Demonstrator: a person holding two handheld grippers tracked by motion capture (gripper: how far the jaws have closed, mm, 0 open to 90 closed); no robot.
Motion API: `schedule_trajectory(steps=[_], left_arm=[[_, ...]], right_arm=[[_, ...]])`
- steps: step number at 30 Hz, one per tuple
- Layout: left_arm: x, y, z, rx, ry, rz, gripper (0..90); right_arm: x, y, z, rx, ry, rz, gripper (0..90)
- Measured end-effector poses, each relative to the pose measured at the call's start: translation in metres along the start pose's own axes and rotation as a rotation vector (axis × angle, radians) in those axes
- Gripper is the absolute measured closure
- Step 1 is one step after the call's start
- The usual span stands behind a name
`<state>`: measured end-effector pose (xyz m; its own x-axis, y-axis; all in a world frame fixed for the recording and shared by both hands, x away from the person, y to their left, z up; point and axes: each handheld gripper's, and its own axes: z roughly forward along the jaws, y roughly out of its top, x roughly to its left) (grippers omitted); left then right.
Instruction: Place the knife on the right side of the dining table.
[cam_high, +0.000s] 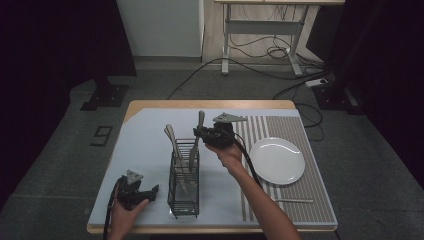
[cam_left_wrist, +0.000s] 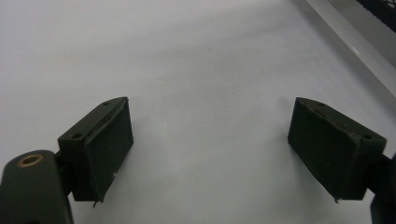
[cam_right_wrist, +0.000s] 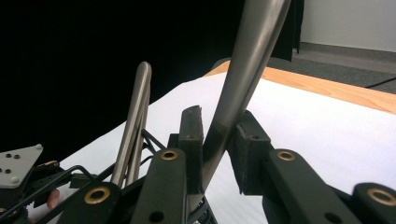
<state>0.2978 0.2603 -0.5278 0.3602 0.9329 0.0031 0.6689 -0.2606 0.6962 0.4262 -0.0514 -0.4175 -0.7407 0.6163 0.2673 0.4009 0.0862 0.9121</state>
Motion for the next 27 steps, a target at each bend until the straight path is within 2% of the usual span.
schedule_trajectory(steps=[4,7,11,14,16,27], left_arm=[[0.000,0.000,0.000,0.000,0.000,0.001,13.6],[0.000,0.000,0.000,0.000,0.000,0.000,13.6],[0.000,0.000,0.000,0.002,0.000,0.003,13.6],[0.000,0.000,0.000,0.003,0.000,0.003,13.6],[0.000,0.000,0.000,0.003,0.000,0.003,13.6],[0.000,0.000,0.000,0.003,0.000,0.002,13.6]], right_arm=[[0.002,0.001,-0.003,-0.008,0.019,-0.002,77.6],[0.004,0.001,-0.008,-0.027,0.046,0.019,80.8],[0.007,0.004,-0.012,-0.037,0.069,0.023,83.2],[0.012,0.006,-0.017,-0.042,0.054,-0.025,83.4],[0.013,0.006,-0.018,-0.048,0.050,-0.029,83.5],[0.011,0.017,-0.043,-0.122,0.057,0.001,83.7]])
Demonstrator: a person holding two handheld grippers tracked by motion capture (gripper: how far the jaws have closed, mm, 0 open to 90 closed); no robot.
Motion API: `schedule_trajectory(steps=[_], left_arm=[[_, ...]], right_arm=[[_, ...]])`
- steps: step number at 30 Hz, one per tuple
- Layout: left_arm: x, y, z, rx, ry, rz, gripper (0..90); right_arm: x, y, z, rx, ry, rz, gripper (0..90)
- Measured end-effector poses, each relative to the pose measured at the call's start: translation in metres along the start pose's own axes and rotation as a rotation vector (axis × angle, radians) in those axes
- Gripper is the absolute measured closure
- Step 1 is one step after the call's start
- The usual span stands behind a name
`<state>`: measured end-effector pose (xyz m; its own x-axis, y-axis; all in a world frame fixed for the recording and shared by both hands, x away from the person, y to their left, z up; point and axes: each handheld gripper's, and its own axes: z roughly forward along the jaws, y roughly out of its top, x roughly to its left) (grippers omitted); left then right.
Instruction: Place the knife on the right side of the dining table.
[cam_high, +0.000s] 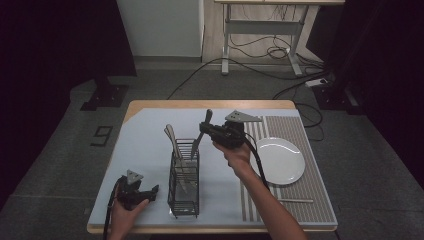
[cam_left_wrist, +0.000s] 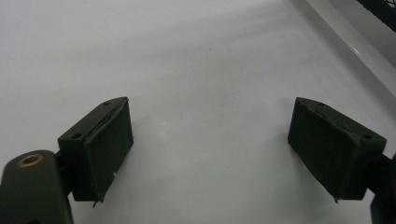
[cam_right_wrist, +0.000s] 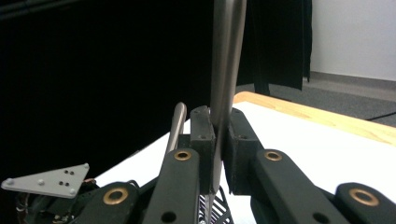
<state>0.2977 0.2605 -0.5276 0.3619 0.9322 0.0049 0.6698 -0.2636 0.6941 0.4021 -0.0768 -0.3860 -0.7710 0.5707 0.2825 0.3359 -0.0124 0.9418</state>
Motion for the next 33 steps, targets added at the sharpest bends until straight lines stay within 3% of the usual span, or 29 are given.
schedule_trajectory(steps=[6,7,19,21,25,33], left_arm=[[0.000,0.000,0.000,-0.001,0.000,0.000,13.6],[0.000,0.000,0.000,-0.001,0.000,0.000,13.6],[0.000,0.000,0.000,-0.002,0.000,0.000,13.6],[0.000,0.000,0.000,-0.002,0.000,0.000,13.6],[0.000,0.000,0.000,-0.001,0.000,0.000,13.6],[0.000,0.000,0.000,-0.002,0.000,0.000,13.6]], right_arm=[[0.000,0.008,-0.018,-0.051,0.003,0.020,83.7],[0.000,0.012,-0.024,-0.068,0.008,0.051,83.8],[0.003,0.031,-0.059,-0.176,0.004,0.024,83.8],[0.001,0.033,-0.064,-0.181,-0.026,0.004,83.8],[-0.003,0.033,-0.066,-0.171,-0.033,0.014,83.8],[-0.018,0.014,-0.057,-0.116,-0.078,0.027,83.8]])
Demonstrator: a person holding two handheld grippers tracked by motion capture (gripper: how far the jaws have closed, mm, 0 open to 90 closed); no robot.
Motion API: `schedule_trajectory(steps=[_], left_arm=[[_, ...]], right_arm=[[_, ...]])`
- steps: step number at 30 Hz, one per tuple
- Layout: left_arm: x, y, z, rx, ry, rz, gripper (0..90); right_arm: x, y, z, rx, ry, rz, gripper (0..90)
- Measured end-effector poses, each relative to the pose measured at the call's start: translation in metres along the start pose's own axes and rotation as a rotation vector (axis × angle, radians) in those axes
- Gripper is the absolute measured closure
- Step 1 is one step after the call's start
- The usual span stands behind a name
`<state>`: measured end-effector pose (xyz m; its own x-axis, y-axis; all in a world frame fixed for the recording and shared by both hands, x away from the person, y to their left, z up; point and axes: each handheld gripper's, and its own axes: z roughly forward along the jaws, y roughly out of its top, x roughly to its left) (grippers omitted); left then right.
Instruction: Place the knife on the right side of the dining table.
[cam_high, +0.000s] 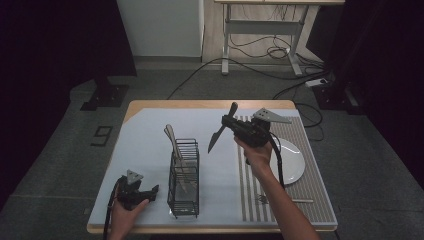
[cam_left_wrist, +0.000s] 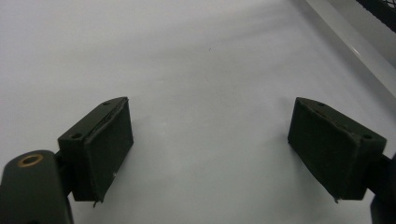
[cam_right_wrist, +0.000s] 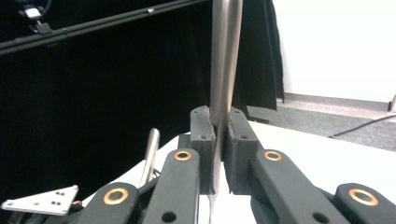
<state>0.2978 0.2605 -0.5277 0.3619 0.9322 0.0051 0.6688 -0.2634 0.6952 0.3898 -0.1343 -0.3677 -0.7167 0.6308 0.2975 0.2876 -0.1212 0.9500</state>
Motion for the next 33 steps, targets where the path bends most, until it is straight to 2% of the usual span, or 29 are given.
schedule_trajectory(steps=[5,8,14,20,25,30,33], left_arm=[[0.000,0.000,0.000,0.000,0.000,-0.001,13.6],[0.000,0.000,0.000,0.000,0.000,-0.001,13.6],[0.000,0.000,0.000,0.000,0.000,-0.001,13.6],[0.000,0.000,0.000,0.000,0.000,-0.001,13.6],[0.000,0.000,0.000,0.000,0.000,-0.001,13.6],[0.000,0.000,0.000,-0.002,0.000,-0.003,13.6],[0.000,0.000,0.000,-0.001,0.000,-0.003,13.6]], right_arm=[[-0.006,-0.005,0.002,0.014,-0.026,-0.004,83.8],[-0.010,-0.008,0.003,0.029,-0.055,-0.027,83.8],[-0.016,-0.009,0.004,0.029,-0.090,-0.034,83.7],[-0.028,-0.012,0.003,0.031,-0.135,-0.022,83.7],[-0.034,-0.014,0.003,0.032,-0.150,-0.018,83.7],[-0.048,-0.015,0.004,0.021,-0.181,0.004,83.7],[-0.051,-0.015,0.005,0.023,-0.191,0.006,83.6]])
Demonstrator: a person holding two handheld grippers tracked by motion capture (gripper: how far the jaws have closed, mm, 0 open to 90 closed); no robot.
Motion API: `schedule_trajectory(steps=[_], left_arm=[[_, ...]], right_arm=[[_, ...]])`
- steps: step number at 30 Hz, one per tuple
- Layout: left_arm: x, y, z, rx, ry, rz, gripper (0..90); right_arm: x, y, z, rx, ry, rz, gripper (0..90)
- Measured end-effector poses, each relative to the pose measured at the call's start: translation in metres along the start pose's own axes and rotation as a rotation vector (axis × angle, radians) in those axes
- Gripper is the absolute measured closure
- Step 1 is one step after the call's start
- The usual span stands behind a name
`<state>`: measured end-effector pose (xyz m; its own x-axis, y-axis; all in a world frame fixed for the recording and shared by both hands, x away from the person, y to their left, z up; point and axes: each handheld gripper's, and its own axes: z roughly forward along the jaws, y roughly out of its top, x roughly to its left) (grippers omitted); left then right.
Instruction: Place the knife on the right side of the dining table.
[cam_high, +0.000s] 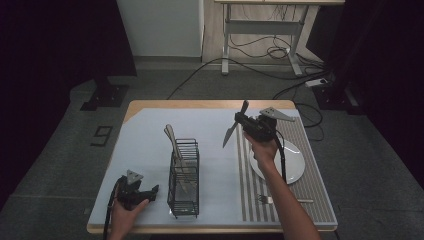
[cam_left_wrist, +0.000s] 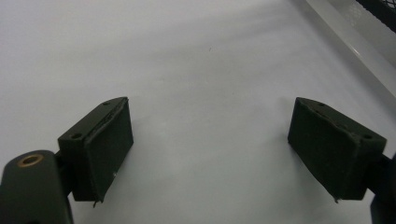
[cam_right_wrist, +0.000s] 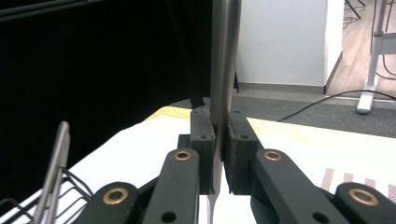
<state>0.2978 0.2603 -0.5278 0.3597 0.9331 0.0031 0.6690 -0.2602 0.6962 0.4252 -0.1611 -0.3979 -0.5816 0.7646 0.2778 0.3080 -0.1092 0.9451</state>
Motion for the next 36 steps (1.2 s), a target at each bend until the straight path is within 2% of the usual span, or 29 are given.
schedule_trajectory(steps=[3,5,9,14,15,23,32,36], left_arm=[[0.000,0.000,0.000,0.000,0.000,0.000,13.6],[0.000,0.000,0.000,0.000,0.000,0.000,13.6],[0.000,0.000,0.000,0.000,-0.001,0.000,13.6],[0.000,0.000,0.000,0.000,0.000,0.000,13.6],[0.000,0.000,0.000,0.000,-0.001,0.000,13.6],[0.000,0.000,0.000,0.000,-0.001,0.000,13.6],[0.000,0.000,0.000,0.000,-0.001,0.000,13.6],[0.000,0.000,0.000,0.000,0.000,0.000,13.6]], right_arm=[[-0.002,-0.002,0.004,0.012,-0.018,-0.056,83.7],[-0.003,-0.003,0.007,0.021,-0.021,-0.074,83.7],[-0.006,-0.004,0.011,0.028,-0.037,-0.078,83.6],[-0.012,-0.004,0.015,0.035,-0.057,-0.073,83.7],[-0.016,-0.005,0.016,0.036,-0.074,-0.068,83.7],[-0.031,-0.003,0.015,0.027,-0.113,-0.039,83.7],[-0.040,-0.003,0.016,0.022,-0.141,-0.025,83.7],[-0.047,-0.004,0.019,0.026,-0.167,-0.014,83.7]])
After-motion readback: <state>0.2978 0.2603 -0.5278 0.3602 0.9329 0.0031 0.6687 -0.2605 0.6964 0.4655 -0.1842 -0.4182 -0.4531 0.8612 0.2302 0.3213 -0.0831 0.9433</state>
